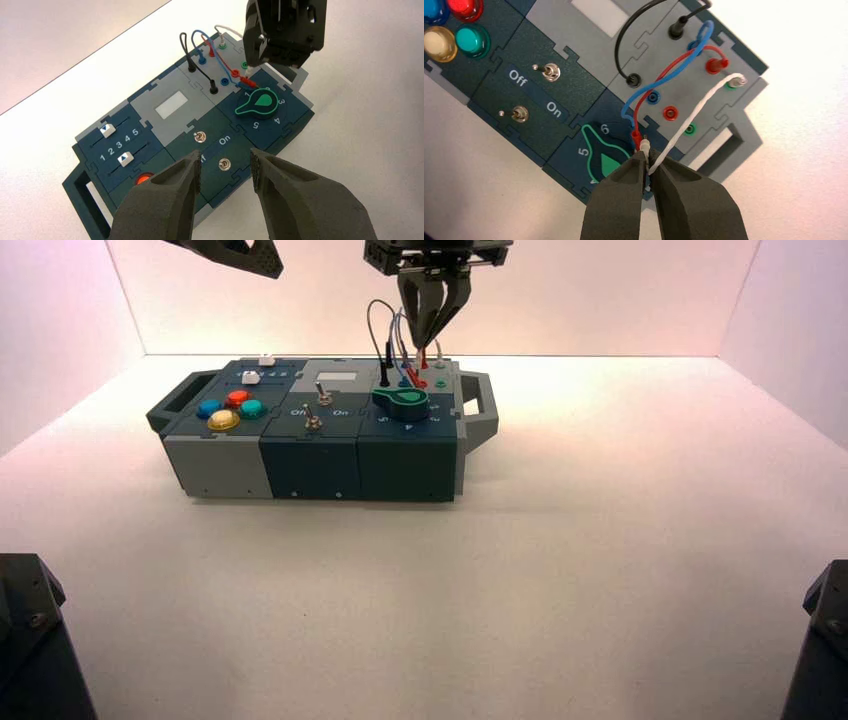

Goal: Insert the white wire.

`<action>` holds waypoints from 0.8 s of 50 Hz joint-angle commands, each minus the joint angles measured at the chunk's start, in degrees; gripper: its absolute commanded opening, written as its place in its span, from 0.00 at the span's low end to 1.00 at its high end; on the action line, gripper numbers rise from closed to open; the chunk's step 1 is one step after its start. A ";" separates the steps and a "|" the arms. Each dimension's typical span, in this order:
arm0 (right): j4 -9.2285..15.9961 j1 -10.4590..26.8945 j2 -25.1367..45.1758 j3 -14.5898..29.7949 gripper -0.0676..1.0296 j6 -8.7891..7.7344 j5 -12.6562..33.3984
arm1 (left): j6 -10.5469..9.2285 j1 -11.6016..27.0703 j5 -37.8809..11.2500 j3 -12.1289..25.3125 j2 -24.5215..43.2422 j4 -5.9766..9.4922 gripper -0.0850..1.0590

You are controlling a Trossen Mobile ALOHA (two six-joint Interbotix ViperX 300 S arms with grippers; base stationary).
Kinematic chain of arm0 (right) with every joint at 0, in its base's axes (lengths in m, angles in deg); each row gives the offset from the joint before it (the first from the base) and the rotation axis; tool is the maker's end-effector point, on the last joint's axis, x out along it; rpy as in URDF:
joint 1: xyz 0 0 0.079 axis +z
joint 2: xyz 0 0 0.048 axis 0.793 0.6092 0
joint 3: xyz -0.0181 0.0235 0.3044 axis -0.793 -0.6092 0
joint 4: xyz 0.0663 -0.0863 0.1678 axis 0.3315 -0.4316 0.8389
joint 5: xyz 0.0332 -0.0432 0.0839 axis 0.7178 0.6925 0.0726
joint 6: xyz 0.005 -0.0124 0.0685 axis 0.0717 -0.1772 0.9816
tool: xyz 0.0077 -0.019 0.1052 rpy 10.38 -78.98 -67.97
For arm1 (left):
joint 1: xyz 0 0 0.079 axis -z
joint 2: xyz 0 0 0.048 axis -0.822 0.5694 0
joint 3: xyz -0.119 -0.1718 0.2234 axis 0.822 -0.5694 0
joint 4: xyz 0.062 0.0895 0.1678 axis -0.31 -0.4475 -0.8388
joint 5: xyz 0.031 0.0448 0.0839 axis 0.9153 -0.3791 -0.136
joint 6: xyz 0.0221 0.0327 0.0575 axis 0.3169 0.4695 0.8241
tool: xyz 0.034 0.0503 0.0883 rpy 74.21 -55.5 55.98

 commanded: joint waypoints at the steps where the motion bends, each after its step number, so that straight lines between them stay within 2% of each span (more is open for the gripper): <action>1: -0.88 -0.18 -2.81 1.14 0.04 -0.09 -0.18 | 0.26 -0.18 0.35 0.62 -0.18 -0.09 0.54; 22: -3.87 -1.05 -2.72 1.05 0.04 -0.09 -0.18 | 0.26 -0.18 0.35 0.44 -0.26 -0.09 0.54; 40: -4.57 -2.02 -2.20 1.05 0.04 -0.09 -0.18 | 0.26 -0.18 0.35 0.44 -0.18 -0.09 0.54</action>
